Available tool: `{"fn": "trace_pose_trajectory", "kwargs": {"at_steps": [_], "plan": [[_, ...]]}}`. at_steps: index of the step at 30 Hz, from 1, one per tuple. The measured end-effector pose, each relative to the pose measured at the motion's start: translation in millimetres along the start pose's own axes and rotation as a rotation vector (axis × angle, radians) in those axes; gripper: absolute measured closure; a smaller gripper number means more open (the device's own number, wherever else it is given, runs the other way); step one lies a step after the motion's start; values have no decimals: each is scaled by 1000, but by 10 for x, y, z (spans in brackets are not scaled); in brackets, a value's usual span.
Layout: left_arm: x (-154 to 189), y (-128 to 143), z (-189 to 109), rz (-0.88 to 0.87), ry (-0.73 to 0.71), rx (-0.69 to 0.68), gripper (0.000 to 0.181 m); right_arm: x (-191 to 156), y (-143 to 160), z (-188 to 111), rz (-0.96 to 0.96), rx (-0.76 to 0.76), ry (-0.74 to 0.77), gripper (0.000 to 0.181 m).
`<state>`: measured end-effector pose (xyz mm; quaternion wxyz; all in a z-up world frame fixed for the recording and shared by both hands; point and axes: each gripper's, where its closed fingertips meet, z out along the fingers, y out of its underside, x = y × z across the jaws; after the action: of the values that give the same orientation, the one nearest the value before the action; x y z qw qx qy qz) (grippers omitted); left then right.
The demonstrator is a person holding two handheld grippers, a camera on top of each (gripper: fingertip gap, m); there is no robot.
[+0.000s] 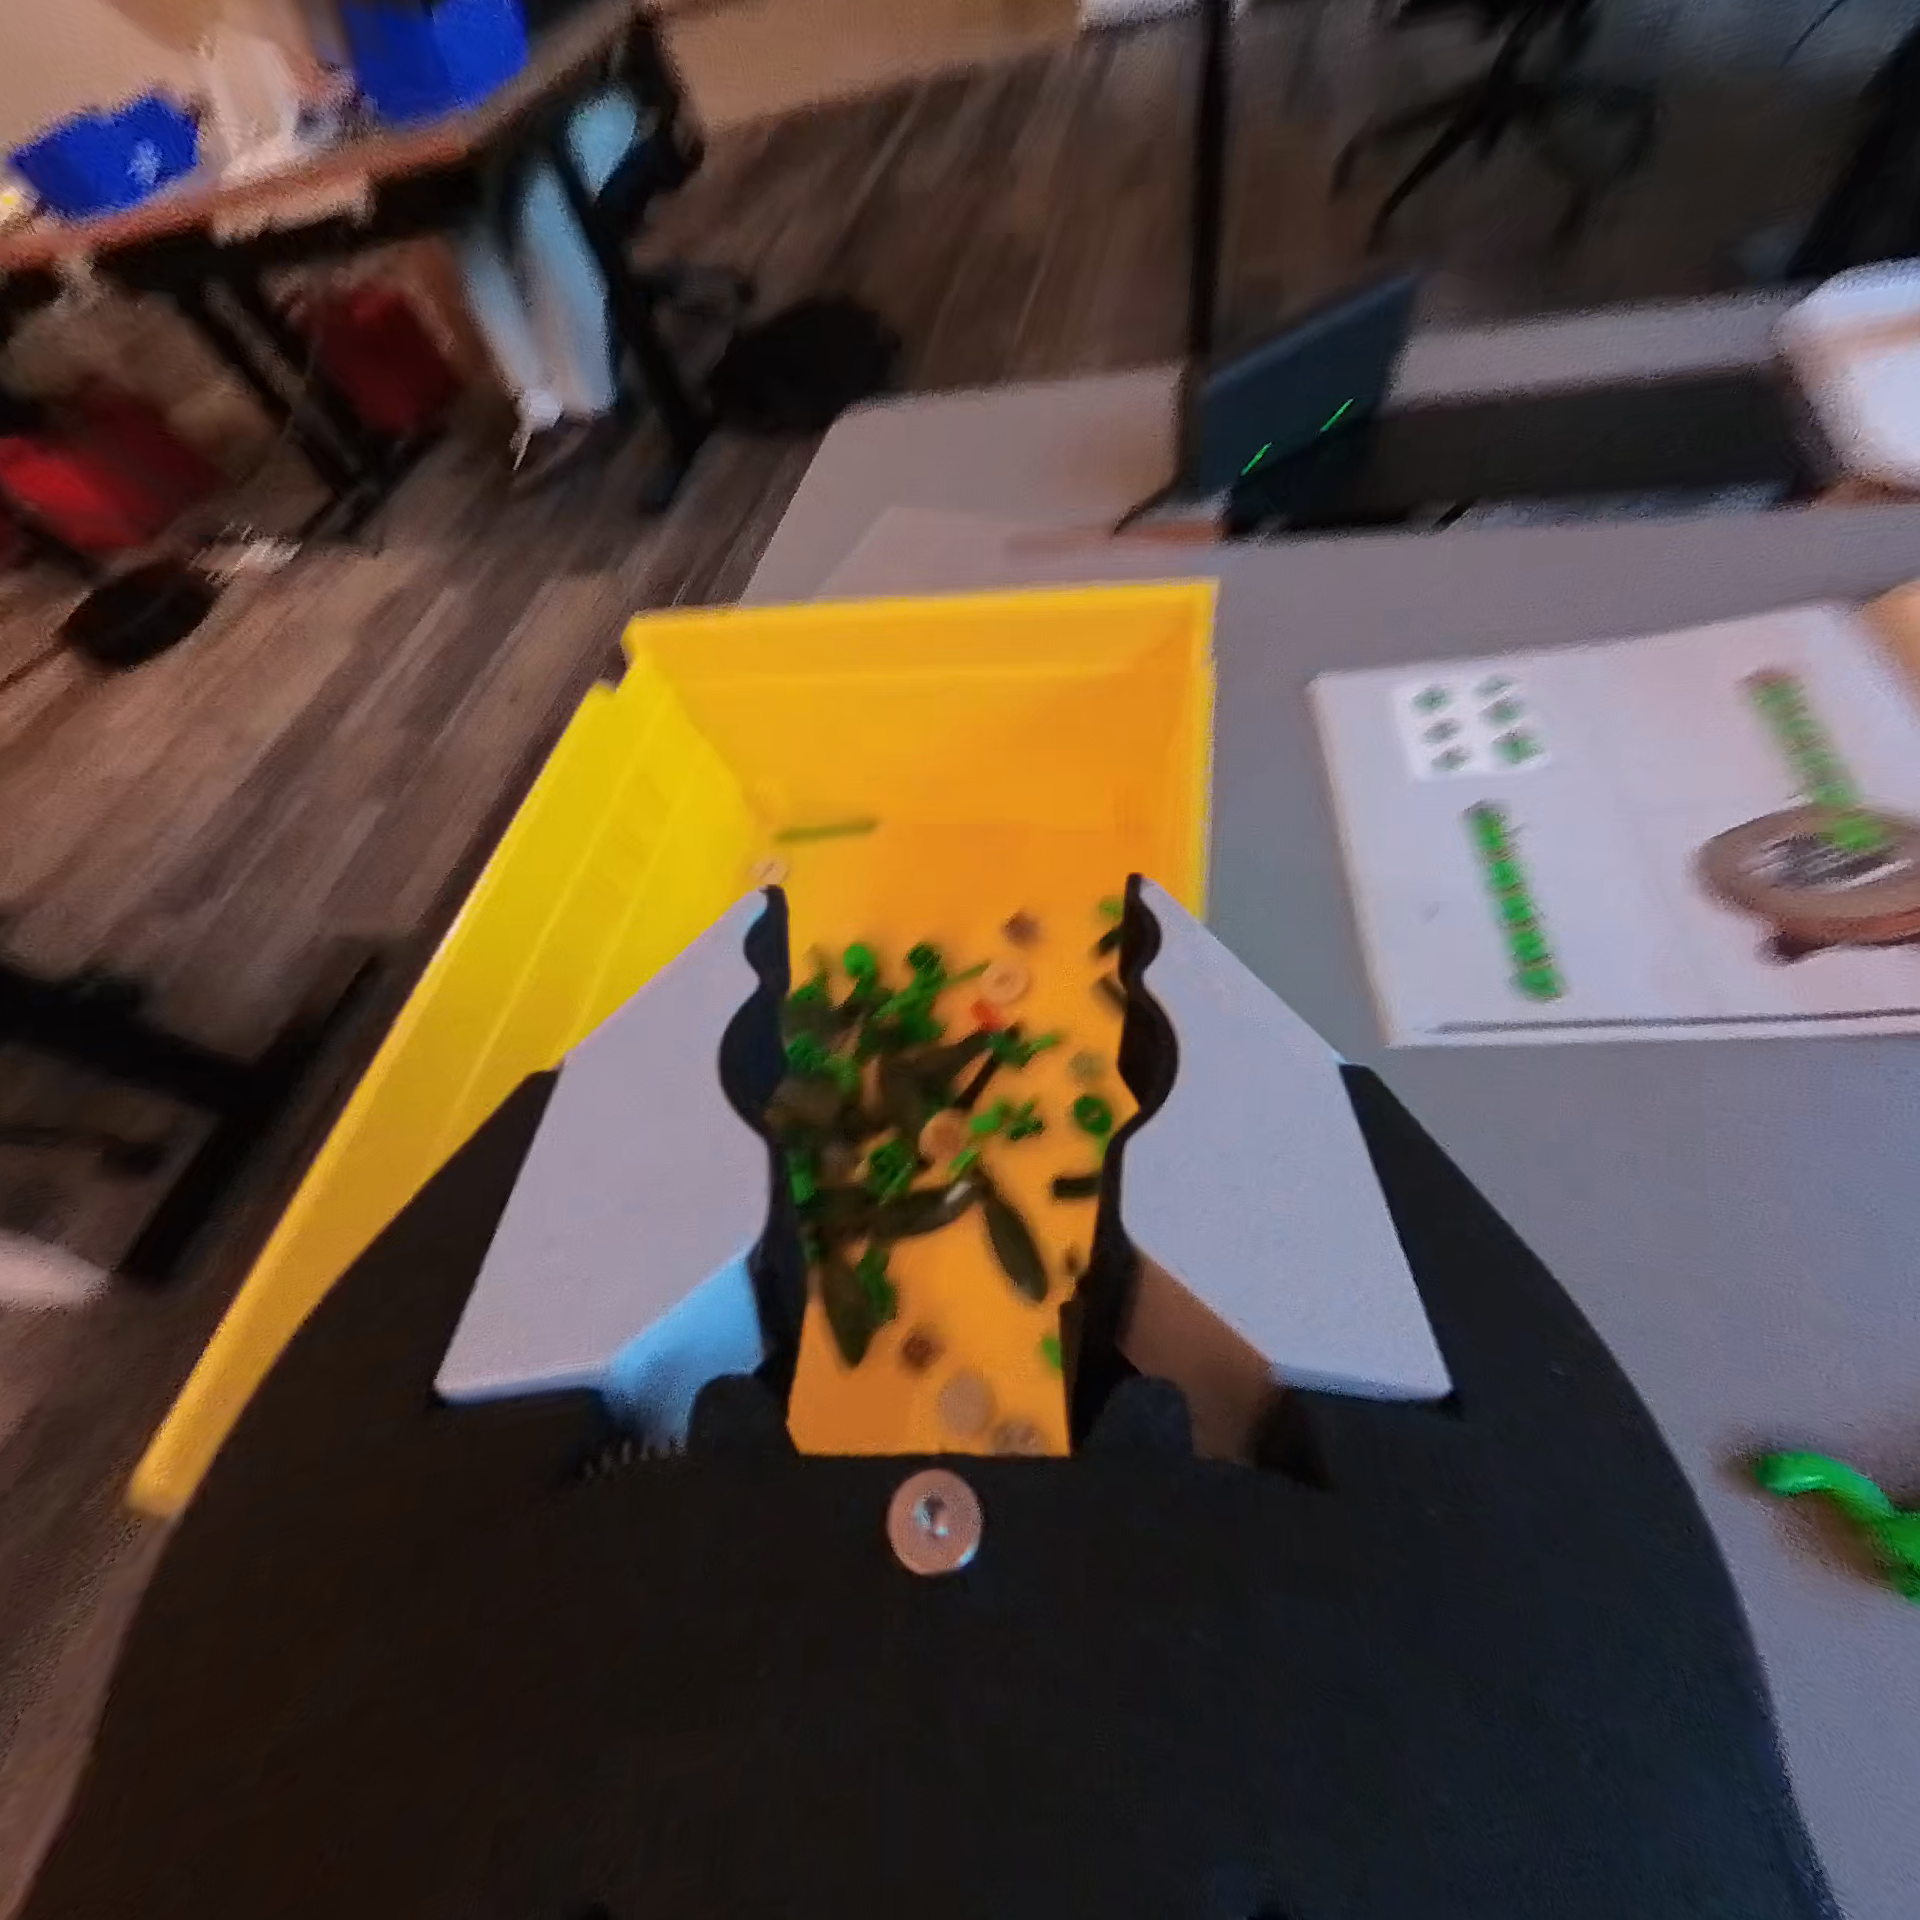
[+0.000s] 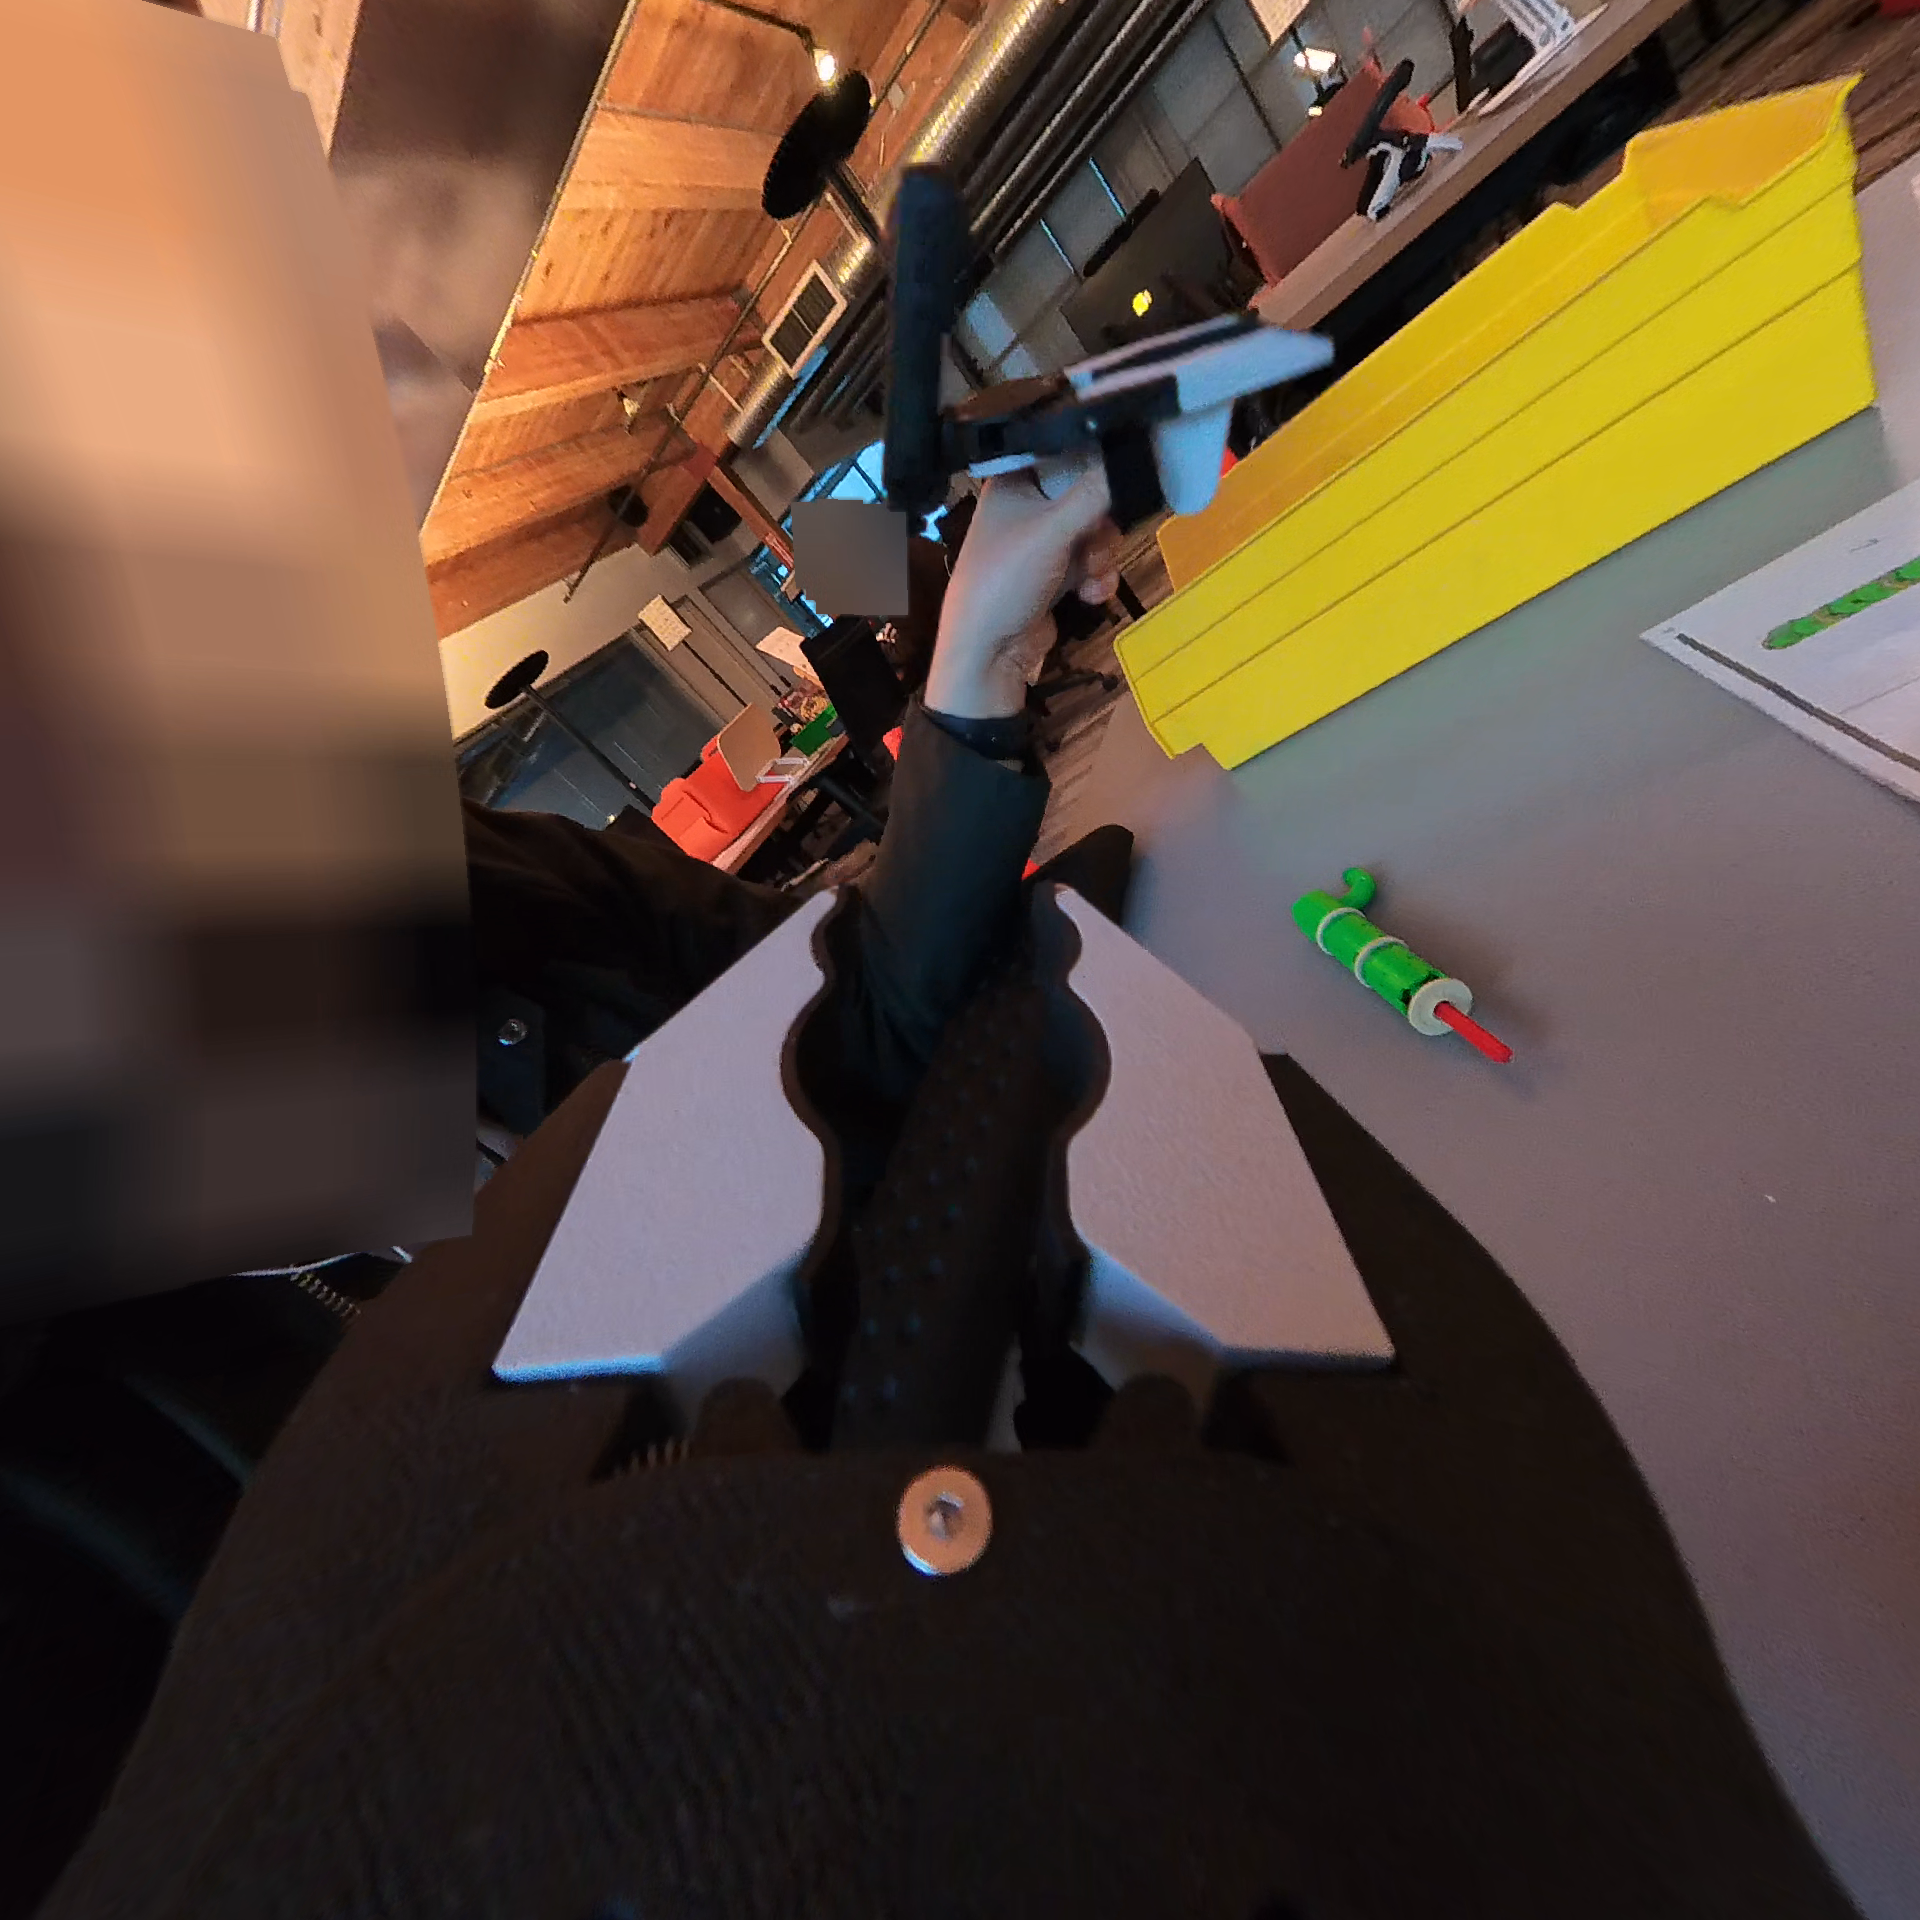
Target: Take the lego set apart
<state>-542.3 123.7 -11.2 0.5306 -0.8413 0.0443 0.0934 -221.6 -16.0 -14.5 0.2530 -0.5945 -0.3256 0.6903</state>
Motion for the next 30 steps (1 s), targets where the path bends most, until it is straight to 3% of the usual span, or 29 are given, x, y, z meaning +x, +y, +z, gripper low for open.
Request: {"fn": "trace_pose_trajectory", "kwargs": {"at_steps": [3, 5, 6, 8, 12, 16, 18, 20, 25, 30], "plan": [[643, -367, -210, -1, 309, 240, 142, 45, 44, 12, -1, -21, 20, 148], [1486, -359, -549, 80, 754, 306, 157, 67, 55, 6, -3, -24, 30, 148], [1868, -203, -721, 129, 963, 251, 151, 74, 53, 0, -4, -23, 35, 148], [2354, 220, -835, 252, 1159, 45, 138, 79, 43, -10, -7, -17, 41, 148], [2741, 965, -812, 502, 1224, -231, 137, 57, 42, -5, -20, -20, 46, 148], [2723, 1249, -585, 668, 1095, -274, 135, 61, 79, 17, -28, -40, 58, 148], [2741, 1289, -543, 698, 1079, -266, 141, 116, 121, 32, -28, -61, 83, 149], [2767, 1298, -564, 715, 1098, -256, 165, 250, 192, 52, -53, -97, 150, 149], [2889, 1227, -747, 845, 1149, -86, 166, 545, 460, 162, -350, -289, 330, 139], [2998, 1148, -927, 891, 1188, 40, 167, 728, 715, 272, -642, -503, 456, 146]]}}
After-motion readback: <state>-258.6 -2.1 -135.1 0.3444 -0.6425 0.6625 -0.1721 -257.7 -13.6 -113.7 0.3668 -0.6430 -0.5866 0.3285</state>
